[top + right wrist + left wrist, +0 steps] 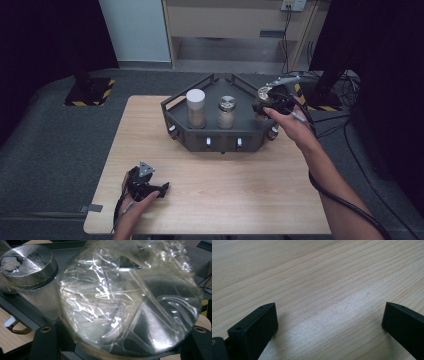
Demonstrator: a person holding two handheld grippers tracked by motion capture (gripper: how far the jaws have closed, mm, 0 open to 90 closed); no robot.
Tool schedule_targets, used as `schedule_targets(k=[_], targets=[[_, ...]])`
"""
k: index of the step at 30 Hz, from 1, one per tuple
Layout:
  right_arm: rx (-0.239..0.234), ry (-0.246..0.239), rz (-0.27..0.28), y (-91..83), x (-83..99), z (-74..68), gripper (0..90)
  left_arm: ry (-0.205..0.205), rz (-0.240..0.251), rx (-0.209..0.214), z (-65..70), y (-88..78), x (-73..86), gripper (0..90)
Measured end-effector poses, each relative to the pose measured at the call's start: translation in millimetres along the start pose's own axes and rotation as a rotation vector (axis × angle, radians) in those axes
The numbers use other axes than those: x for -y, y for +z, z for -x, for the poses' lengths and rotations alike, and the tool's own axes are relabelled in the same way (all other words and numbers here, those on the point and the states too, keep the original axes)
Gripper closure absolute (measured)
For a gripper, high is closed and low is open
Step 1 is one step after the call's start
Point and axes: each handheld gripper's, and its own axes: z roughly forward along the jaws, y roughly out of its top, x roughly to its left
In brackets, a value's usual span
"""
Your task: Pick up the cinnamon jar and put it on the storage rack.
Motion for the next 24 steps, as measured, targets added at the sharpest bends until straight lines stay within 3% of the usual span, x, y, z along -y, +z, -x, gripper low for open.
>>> schedule_targets(k=[24], targets=[[-0.009, 0.008, -0.022, 16.4, 1.9, -2.5, 31.7, 0.0, 0.001, 0.0, -0.1, 0.0, 0.1, 0.0]])
